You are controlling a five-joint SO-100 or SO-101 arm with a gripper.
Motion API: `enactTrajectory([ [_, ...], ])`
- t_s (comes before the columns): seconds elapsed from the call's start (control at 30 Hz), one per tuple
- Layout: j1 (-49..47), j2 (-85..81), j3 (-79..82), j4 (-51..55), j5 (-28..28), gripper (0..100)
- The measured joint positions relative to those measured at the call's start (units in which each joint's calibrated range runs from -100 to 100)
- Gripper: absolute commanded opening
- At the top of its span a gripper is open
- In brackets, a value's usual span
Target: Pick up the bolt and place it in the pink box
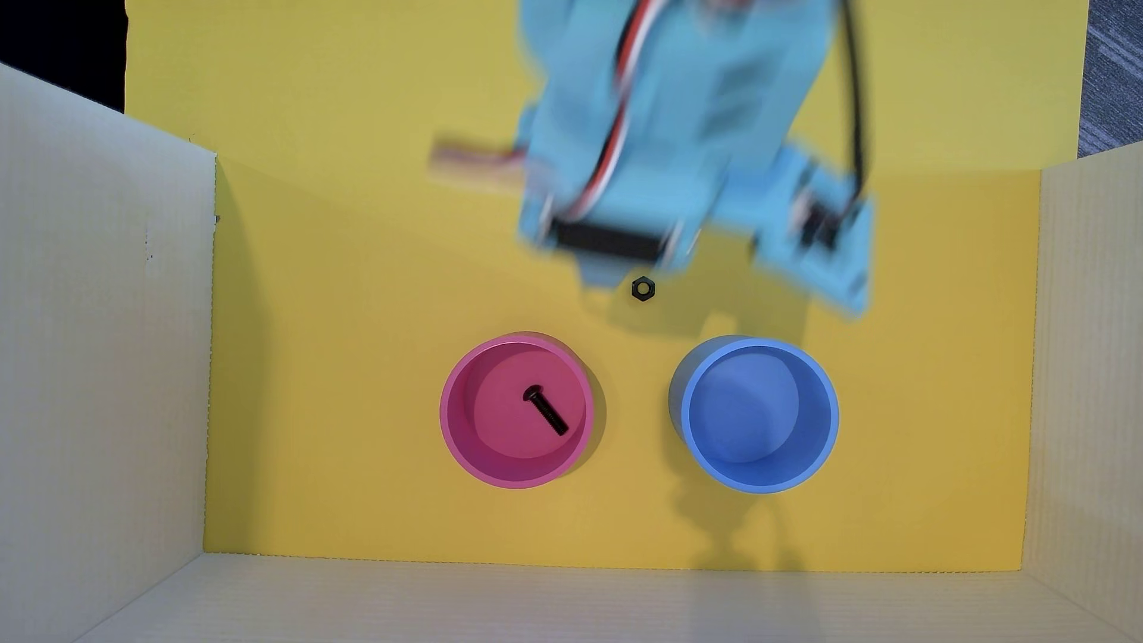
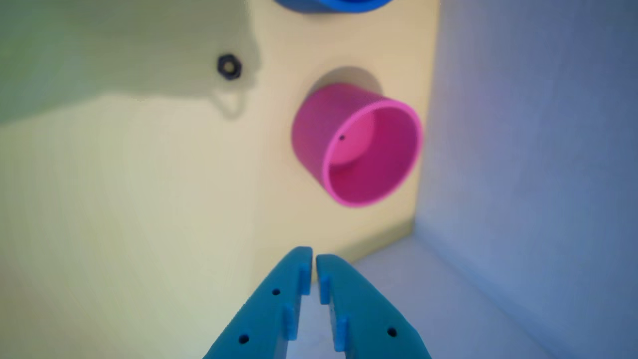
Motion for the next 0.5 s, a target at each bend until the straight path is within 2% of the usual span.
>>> enactTrajectory([
  [0.5,0.1,-47.7,53.4,-22.5,-0.1,1],
])
